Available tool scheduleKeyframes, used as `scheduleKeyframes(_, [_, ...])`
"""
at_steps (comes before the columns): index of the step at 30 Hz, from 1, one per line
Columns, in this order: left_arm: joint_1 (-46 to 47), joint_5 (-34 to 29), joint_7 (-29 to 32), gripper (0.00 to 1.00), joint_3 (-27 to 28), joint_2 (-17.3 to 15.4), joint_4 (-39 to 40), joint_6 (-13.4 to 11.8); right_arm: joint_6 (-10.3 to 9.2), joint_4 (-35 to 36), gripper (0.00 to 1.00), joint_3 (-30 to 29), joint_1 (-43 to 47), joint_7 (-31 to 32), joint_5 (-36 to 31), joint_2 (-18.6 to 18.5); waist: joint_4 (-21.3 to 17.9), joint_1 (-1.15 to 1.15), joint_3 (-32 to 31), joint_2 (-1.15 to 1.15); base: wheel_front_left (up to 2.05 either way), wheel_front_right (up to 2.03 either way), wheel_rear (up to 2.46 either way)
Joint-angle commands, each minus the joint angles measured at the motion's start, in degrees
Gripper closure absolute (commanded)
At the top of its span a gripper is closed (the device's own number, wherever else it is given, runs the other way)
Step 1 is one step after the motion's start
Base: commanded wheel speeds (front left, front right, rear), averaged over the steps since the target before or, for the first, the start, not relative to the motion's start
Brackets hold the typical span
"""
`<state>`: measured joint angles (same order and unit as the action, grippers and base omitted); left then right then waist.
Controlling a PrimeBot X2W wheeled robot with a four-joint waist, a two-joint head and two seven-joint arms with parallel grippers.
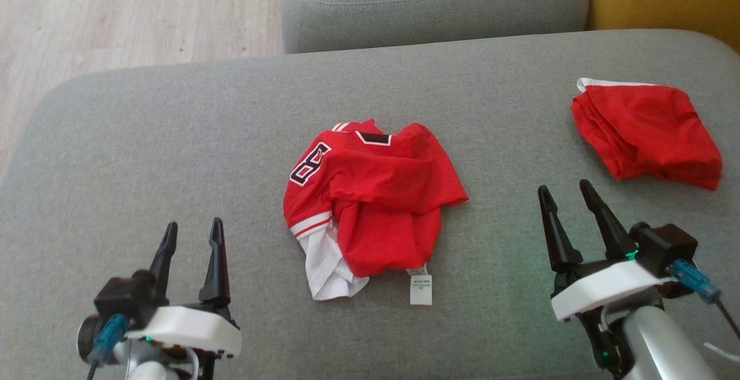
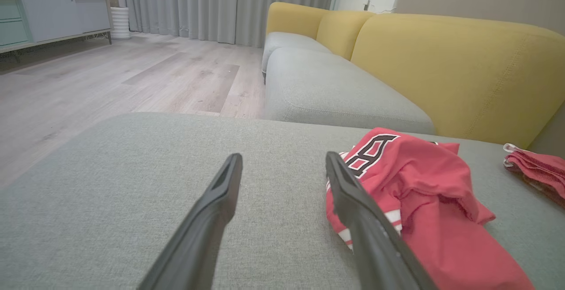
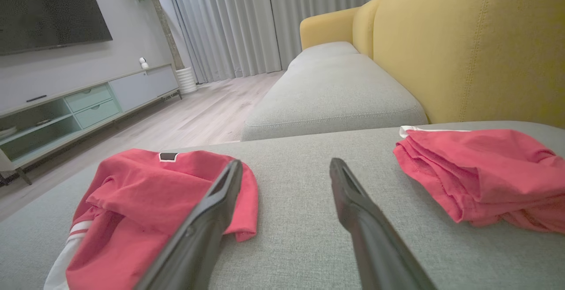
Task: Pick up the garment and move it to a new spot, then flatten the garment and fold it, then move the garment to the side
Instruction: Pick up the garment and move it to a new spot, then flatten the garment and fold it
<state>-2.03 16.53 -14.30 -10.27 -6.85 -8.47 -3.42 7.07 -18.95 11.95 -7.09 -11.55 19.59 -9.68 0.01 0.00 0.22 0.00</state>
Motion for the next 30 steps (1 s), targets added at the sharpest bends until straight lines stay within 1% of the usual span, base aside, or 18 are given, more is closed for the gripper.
scheduleKeyframes(1, [3.4,-0.6,-0.7,0.0,2.3,0.0,1.6,0.4,0.42,1.9,0.0,1.0,-1.1,-0.1,0.0,-0.9,0.0,0.0,0.1,0.0,0.0,0.0,0.0])
scheduleKeyframes(10, [3.7,-2.2,-0.7,0.0,3.8,1.4,1.2,1.8,0.42,1.6,0.0,1.6,-1.4,1.7,-0.3,-1.8,1.0,0.0,0.7,0.0,0.0,0.0,0.0])
scheduleKeyframes(14, [4.1,-2.9,-0.7,0.0,4.2,1.9,1.3,2.5,0.42,1.0,0.0,2.3,-2.5,3.9,-1.3,-3.2,2.4,0.0,1.6,0.0,0.0,0.0,0.0])
scheduleKeyframes(17, [4.6,-3.3,-0.7,0.0,4.2,2.2,1.3,2.9,0.42,-0.8,0.0,3.6,-4.7,7.6,-1.7,-4.2,4.0,0.0,2.6,0.0,0.0,0.0,0.0])
scheduleKeyframes(22, [5.5,-3.7,-0.7,0.0,4.2,2.8,1.0,3.4,0.42,-6.9,0.0,5.9,-9.8,15.5,-2.0,-6.5,7.9,0.0,4.6,0.0,0.0,0.0,0.0])
scheduleKeyframes(27, [6.2,-3.7,-0.7,0.0,4.4,3.3,0.9,3.6,0.42,-13.0,0.0,8.7,-14.4,21.6,0.1,-8.2,11.8,0.0,6.6,0.0,0.0,0.0,0.0])
scheduleKeyframes(30, [6.7,-3.7,-0.7,0.0,4.4,3.5,0.8,3.6,0.42,-15.1,0.0,11.4,-16.5,24.3,2.2,-8.9,13.8,0.0,7.7,0.0,0.0,0.0,0.0])
